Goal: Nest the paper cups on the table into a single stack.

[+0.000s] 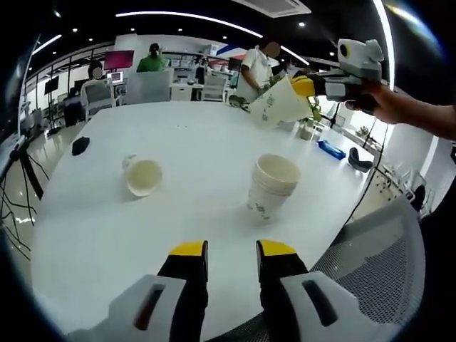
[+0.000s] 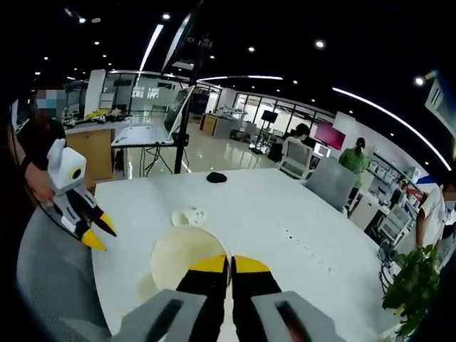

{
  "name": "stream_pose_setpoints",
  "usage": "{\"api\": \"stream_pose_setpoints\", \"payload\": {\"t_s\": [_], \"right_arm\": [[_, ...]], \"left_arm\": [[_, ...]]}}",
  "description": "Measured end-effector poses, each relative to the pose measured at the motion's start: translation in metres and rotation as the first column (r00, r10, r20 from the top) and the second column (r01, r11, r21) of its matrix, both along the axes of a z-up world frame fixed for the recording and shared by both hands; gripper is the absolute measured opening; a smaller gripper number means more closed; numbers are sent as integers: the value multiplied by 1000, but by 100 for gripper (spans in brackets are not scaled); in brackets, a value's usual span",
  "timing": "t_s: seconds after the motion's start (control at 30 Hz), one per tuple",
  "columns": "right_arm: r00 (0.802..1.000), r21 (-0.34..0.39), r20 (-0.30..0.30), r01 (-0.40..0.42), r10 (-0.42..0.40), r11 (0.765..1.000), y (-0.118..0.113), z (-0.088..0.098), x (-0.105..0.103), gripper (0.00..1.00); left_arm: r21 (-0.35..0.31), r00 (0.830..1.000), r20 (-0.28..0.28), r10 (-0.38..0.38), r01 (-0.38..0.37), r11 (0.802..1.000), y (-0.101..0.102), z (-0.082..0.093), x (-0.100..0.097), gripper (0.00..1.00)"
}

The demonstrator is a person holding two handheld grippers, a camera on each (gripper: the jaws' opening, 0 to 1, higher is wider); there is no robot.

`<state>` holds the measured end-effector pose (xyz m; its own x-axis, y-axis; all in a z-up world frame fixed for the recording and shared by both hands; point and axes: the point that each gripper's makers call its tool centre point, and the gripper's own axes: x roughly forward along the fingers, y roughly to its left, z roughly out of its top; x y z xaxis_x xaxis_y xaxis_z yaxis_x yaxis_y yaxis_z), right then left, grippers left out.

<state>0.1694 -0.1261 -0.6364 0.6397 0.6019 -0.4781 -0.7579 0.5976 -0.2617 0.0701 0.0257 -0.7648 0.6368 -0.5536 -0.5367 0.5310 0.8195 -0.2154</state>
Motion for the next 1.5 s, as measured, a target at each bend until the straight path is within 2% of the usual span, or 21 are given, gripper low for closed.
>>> {"api": "stream_pose_setpoints", "payload": {"t_s": [0.33,0.67,0.87,1.23,1.5], "right_arm": [[999,-12,-32,-35,35,999,7,-8,-34,0],[998,-16,-62,-28,27,999,8,-16,-49,0],[997,-9,-77,-18,17,1000,7,-25,-49,0],[995,-6,-83,-51,50,999,19,-27,-50,0],[991,-13,-124,-49,47,999,29,-43,-44,0]], "left_arm": [[0,1000,-1,-8,8,1000,-1,0,-1,25],[-1,1000,-6,-24,24,1000,-3,-2,-2,25],[-3,1000,-4,-24,24,1000,-3,-2,-2,24],[-9,1000,-1,-11,11,1000,-2,1,-1,24],[-10,1000,-3,-12,12,1000,-1,1,-1,23]]}}
